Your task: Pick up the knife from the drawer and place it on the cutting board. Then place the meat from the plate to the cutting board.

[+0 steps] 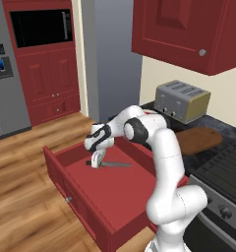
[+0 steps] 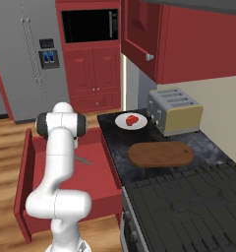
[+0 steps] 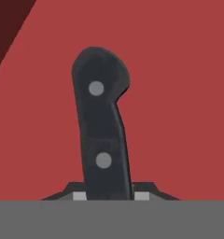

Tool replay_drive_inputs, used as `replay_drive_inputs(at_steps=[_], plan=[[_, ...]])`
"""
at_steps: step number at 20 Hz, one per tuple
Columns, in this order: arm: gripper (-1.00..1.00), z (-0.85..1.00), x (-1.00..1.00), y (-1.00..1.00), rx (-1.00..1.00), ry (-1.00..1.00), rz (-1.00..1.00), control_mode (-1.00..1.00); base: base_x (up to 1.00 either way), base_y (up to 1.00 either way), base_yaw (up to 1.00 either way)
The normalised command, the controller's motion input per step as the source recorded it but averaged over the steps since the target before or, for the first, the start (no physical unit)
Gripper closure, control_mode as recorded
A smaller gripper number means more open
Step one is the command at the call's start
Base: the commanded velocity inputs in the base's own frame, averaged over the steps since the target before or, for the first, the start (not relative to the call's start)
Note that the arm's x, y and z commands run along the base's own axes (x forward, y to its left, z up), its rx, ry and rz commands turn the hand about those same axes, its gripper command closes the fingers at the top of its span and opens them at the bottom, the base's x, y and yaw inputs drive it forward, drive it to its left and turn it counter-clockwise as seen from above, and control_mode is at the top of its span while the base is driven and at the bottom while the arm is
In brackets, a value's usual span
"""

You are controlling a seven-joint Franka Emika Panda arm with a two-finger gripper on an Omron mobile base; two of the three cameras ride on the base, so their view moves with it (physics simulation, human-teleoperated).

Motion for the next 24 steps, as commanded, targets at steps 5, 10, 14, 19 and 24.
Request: replay_drive_inputs(at_steps=[5,10,14,19,24], plan=[[1.00,0.48,-0.42,0.09,-0.12,0.00,-0.42,-1.00,0.00,0.00,0.00],[1.00,0.54,-0.49,0.00,-0.07,0.00,-0.47,-1.00,0.00,0.00,0.00],[1.00,0.62,-0.55,0.01,-0.01,0.02,-0.44,-1.00,0.00,0.00,0.00],[1.00,0.45,-0.68,0.07,-0.05,-0.02,-0.44,-1.00,0.00,0.00,0.00],[1.00,0.50,-0.82,0.17,-0.12,-0.05,-0.41,-1.00,0.00,0.00,0.00]])
